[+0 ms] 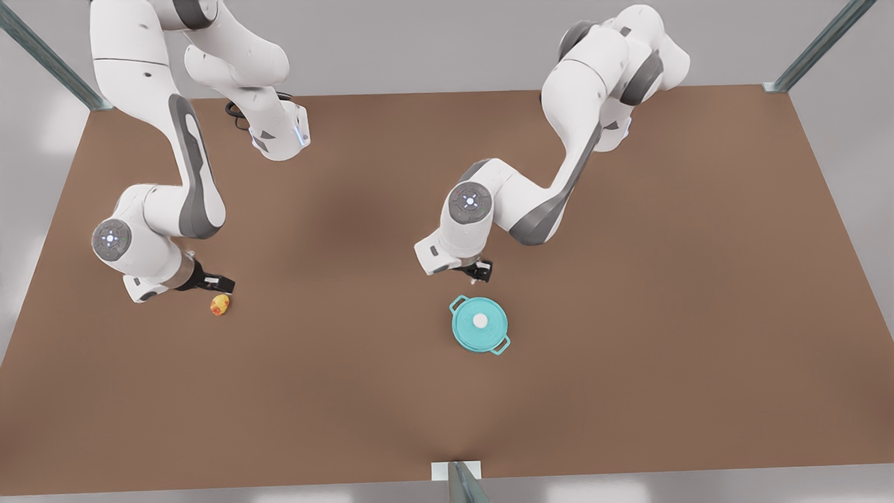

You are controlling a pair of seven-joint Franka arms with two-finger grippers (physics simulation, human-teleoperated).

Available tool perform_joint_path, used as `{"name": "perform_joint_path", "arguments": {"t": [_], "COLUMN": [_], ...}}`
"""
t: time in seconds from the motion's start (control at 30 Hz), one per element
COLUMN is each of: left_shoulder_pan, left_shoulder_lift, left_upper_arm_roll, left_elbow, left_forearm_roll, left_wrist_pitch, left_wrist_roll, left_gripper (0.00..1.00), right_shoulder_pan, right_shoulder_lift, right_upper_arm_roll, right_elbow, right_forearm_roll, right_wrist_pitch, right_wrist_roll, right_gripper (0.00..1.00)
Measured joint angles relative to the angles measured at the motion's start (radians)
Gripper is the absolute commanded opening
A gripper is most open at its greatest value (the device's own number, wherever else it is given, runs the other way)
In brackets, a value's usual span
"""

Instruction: Open the pot lid and put the potato into the pot

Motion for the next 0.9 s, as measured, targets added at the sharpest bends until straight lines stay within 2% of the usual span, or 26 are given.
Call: {"name": "perform_joint_path", "arguments": {"t": [0.23, 0.9], "left_shoulder_pan": [0.026, 0.075], "left_shoulder_lift": [0.121, 0.196], "left_upper_arm_roll": [0.029, 0.026], "left_elbow": [0.003, -0.075], "left_forearm_roll": [0.017, 0.022], "left_wrist_pitch": [0.123, 0.284], "left_wrist_roll": [-0.116, -0.187], "left_gripper": [1.00, 1.00], "right_shoulder_pan": [-0.026, -0.054], "right_shoulder_lift": [0.096, 0.219], "right_upper_arm_roll": [-0.008, -0.022], "right_elbow": [0.010, -0.056], "right_forearm_roll": [0.000, -0.008], "right_wrist_pitch": [0.120, 0.308], "right_wrist_roll": [0.037, 0.087], "right_gripper": [1.00, 1.00]}}
